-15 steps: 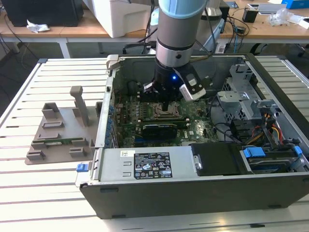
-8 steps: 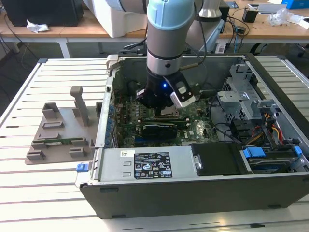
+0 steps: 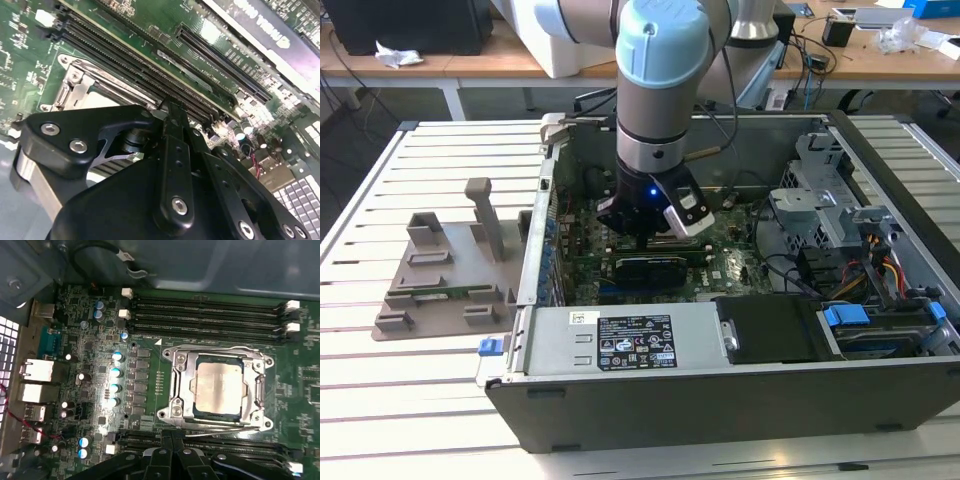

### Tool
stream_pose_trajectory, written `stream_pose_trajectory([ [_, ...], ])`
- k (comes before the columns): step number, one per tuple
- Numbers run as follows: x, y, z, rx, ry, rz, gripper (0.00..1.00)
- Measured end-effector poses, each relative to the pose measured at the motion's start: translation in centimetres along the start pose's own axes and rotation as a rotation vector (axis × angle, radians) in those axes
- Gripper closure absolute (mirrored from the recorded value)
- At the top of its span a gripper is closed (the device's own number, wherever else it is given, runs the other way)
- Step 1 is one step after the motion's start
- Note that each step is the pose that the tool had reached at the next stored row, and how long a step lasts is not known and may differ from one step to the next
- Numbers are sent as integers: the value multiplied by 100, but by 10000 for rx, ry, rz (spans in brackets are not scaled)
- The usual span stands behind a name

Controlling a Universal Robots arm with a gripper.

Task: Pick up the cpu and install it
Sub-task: 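Install the second cpu locking lever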

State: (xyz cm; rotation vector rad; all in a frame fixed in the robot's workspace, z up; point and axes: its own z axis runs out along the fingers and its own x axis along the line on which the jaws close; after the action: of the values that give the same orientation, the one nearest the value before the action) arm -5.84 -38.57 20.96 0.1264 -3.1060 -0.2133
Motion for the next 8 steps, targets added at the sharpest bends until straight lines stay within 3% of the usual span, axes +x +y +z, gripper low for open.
stream_pose_trajectory([
  [8, 24, 55, 71, -94, 63, -513, 89],
])
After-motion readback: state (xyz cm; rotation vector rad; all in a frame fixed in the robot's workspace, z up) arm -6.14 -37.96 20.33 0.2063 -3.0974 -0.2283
